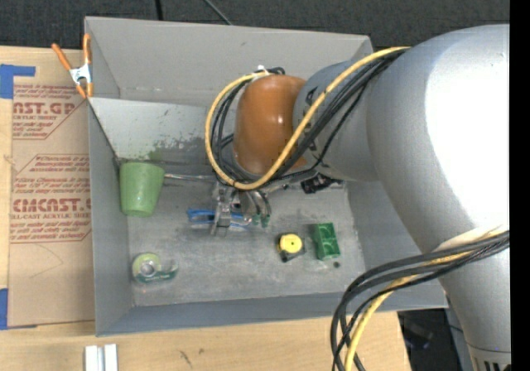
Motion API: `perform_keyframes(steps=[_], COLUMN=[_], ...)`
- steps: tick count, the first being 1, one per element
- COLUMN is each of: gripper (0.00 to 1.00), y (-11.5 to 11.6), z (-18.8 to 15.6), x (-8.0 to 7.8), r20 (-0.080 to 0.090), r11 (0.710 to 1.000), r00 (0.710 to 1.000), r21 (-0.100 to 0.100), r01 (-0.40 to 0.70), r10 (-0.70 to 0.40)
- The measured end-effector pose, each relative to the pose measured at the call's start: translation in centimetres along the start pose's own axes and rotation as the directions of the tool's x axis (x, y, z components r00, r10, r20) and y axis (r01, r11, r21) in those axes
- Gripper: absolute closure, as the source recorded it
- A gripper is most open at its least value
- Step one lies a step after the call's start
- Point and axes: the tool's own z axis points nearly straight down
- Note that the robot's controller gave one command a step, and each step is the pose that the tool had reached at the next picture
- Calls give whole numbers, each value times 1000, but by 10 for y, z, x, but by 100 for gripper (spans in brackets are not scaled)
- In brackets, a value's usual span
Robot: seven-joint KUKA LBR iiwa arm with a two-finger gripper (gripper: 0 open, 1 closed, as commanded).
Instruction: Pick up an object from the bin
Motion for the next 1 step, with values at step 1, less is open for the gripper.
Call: perform_keyframes(steps=[1], gripper=[100], y=[10], z=[-133], x=[8], r20=[8], r11=[1000], r00=[1000], r21=[-1], r01=[19], r10=[-19])
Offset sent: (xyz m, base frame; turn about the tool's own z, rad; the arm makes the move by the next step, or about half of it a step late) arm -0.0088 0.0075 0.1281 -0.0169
